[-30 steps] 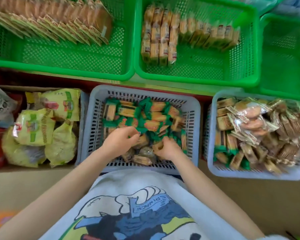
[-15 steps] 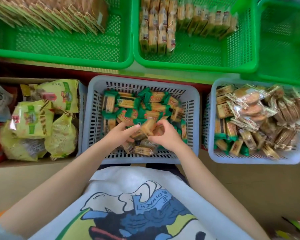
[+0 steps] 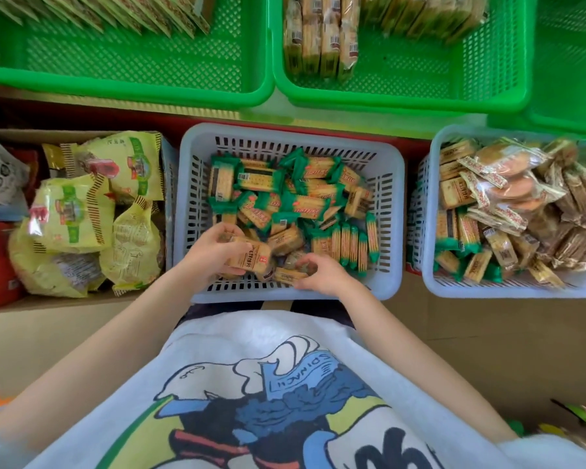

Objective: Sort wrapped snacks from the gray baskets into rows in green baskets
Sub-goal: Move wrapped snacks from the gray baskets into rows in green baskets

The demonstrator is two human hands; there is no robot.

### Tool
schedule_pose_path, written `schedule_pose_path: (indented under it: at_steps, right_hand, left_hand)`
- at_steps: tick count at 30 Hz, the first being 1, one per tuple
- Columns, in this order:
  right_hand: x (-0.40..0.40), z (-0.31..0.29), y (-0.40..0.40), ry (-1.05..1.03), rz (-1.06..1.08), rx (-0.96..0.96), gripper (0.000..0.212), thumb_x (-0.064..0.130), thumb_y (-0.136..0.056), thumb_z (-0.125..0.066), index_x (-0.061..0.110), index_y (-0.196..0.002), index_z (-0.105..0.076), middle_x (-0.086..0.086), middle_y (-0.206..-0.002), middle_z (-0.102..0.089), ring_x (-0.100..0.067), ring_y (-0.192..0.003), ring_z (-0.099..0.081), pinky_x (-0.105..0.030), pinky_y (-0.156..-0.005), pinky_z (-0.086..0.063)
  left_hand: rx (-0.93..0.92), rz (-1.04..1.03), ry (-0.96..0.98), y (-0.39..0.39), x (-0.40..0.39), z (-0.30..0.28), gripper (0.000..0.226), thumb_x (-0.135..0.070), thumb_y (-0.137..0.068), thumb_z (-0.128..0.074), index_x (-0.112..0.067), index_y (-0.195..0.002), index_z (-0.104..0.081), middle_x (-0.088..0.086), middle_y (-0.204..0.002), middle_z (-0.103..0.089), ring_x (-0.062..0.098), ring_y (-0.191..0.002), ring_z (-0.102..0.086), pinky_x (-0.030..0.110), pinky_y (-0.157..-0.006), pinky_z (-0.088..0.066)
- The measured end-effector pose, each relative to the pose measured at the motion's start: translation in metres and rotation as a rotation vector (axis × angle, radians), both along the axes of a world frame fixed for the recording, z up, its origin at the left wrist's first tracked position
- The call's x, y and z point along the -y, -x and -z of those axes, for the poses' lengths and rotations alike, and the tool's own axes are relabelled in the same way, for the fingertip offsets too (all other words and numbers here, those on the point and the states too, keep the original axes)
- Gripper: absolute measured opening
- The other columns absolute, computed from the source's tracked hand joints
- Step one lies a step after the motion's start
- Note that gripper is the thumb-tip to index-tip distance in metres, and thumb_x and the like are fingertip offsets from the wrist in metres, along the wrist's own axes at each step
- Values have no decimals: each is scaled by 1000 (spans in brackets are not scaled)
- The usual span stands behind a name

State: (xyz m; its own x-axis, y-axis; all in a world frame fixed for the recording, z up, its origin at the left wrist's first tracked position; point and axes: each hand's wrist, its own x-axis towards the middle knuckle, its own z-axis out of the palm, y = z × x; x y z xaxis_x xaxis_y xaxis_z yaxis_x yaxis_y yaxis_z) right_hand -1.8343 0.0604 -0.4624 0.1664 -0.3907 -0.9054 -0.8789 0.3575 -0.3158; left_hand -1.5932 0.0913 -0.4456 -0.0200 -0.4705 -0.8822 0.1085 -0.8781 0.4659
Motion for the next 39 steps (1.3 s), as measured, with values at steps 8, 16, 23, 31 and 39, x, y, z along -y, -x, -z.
schedule_pose_path:
  at_steps: [8, 16, 23, 31, 39]
  right_hand:
    - [34, -41, 1, 68, 520, -2, 30, 41, -95, -53, 22, -117, -63, -4, -115, -64, -22, -98, -58, -36, -80, -44]
    - [99, -132, -31, 322, 545, 352, 49, 61, -100, -41, 18, -106, -64, 1, -91, -69, -14, -74, -61, -28, -61, -47]
    - [129, -167, -50, 397, 384, 473, 72, 75, -92, -33, 26, -144, -37, 0, -141, -48, -16, -130, -46, -38, -109, -37]
    - [169, -172, -20, 473, 555, 528, 34, 32, -95, -67, 21, -124, -53, -5, -121, -63, -23, -106, -66, -34, -79, -58]
    - [245, -167, -38, 671, 388, 161, 43, 45, -88, -70, 18, -115, -52, 8, -101, -56, -11, -89, -57, -26, -68, -45]
  left_hand:
    - [-56, -145, 17, -6, 12, -13, 19, -24, -94, -67, -18, -109, -57, 14, -119, -66, 30, -109, -66, 41, -81, -60]
    - [-187, -174, 258, 23, 82, -90, 51, -52, -87, -63, -18, -123, -53, 13, -122, -67, 29, -111, -67, 50, -93, -56]
    - [-175, -141, 425, 44, 134, -136, 27, -33, -98, -58, -17, -119, -52, 3, -103, -65, 14, -91, -68, 26, -67, -55]
    - [306, -15, 664, 35, 170, -125, 54, -33, -101, -53, -29, -151, -32, -2, -123, -56, 14, -111, -56, 28, -86, -46]
    - [915, 567, 661, 8, 200, -66, 53, -44, -107, -35, -38, -157, -20, 4, -161, -33, 24, -147, -30, 47, -117, -24]
